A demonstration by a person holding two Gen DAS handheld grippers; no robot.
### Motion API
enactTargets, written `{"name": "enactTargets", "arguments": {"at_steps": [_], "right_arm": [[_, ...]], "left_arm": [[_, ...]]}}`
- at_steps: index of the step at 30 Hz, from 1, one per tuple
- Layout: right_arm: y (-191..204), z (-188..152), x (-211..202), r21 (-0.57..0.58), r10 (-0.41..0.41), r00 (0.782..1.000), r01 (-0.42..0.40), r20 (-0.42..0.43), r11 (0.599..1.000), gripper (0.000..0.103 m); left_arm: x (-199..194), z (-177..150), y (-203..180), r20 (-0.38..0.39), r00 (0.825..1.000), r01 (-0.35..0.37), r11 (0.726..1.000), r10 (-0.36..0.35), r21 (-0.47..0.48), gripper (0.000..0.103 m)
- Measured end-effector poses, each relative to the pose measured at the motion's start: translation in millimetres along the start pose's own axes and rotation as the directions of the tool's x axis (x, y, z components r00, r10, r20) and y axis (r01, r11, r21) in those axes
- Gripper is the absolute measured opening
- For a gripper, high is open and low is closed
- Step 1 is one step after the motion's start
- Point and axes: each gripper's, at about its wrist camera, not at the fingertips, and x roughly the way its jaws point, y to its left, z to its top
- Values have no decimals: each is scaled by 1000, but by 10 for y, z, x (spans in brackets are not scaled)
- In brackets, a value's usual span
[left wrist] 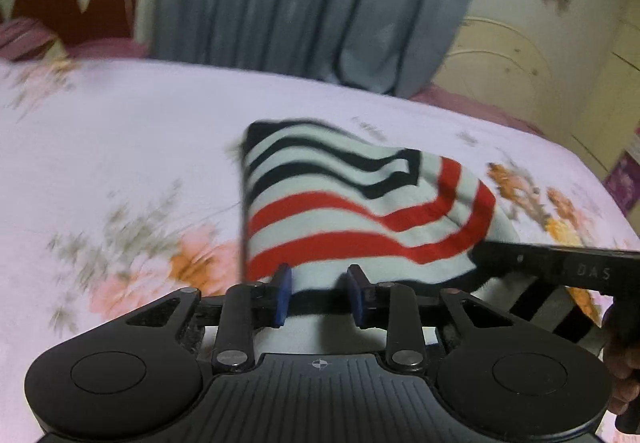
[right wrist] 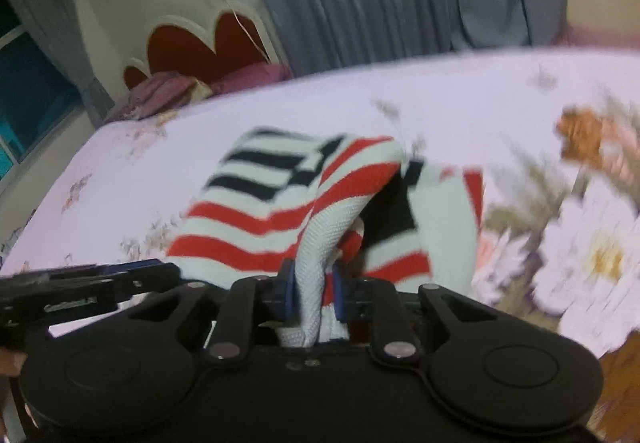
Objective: Fold small clothes
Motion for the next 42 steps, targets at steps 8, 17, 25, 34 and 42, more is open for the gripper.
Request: {"name": "enactTargets", "arguments": {"at_steps": [8,17,25,34,42], "right_arm": [[-625,-263,30,140,-35,999,33,11,990,18],[-893,17,-23,249,-29,999,20,32,968,33],[-1217,288,387,399,45,998,-61,50,915,22],[-1091,126,497,179,-121,993,117,8,977,10],[-708,138,-316,28,-39,999,38,29,999,15]], "left_arm": [[441,2,-552,-96,995,37,985,-21,170,23],[452,62,-575,-109,994,47,986,-30,158,23],[414,141,-384,-90,995,54,990,-42,129,18],[621,191,-437,-141,989,70,982,-45,178,16],[1,61,-471,-49,995,95,971,-86,220,16]]}}
